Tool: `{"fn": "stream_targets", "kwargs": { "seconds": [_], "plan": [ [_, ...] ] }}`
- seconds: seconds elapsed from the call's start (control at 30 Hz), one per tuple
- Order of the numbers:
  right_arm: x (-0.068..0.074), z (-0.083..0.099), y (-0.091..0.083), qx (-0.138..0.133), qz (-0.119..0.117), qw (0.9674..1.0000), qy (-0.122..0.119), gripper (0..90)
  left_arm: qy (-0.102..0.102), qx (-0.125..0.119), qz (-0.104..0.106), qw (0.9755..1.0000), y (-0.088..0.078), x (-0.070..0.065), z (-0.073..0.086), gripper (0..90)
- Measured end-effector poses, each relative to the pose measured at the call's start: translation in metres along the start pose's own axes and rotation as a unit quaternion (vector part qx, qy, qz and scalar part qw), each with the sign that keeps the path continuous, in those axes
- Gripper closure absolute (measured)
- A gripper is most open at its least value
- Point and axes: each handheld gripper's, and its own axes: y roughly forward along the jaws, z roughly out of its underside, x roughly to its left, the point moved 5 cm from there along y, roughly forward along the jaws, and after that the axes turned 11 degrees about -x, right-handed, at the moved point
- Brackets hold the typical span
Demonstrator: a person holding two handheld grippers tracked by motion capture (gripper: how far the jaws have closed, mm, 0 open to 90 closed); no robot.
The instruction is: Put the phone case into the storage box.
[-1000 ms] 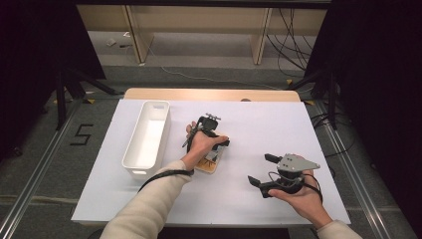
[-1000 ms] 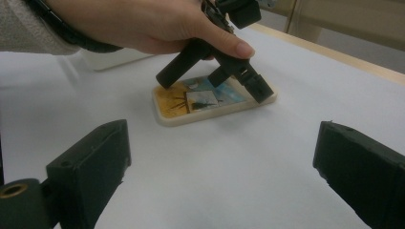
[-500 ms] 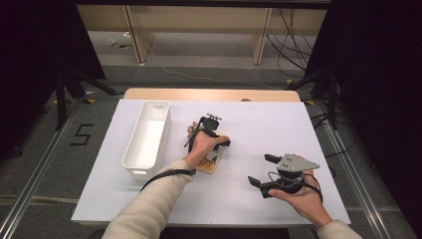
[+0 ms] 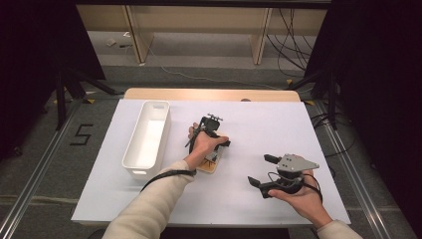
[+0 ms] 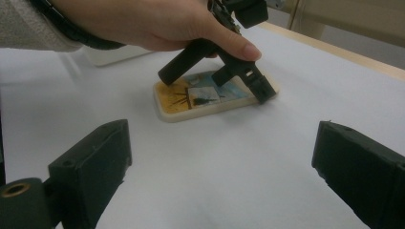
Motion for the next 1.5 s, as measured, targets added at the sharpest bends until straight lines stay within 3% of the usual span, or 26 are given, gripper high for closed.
{"fn": "stream_targets", "kwargs": {
  "seconds": [1.07,1.37,1.5],
  "plan": [
    [0.0001,0.0002,-0.0001,0.0,-0.001,1.0,0.002,7.6,-0.009,0.003,-0.015,0.9998,-0.0017,-0.0017,-0.0008,9.3],
    [-0.0002,0.0001,-0.0002,-0.001,-0.001,1.0,0.003,7.8,0.005,-0.011,-0.011,0.9999,-0.0055,-0.0061,-0.0047,9.8],
    [-0.0003,0.0001,-0.0002,-0.002,-0.001,1.0,0.003,7.8,-0.001,-0.024,-0.011,0.9997,-0.0087,-0.0057,-0.0082,10.0]
  ]
}}
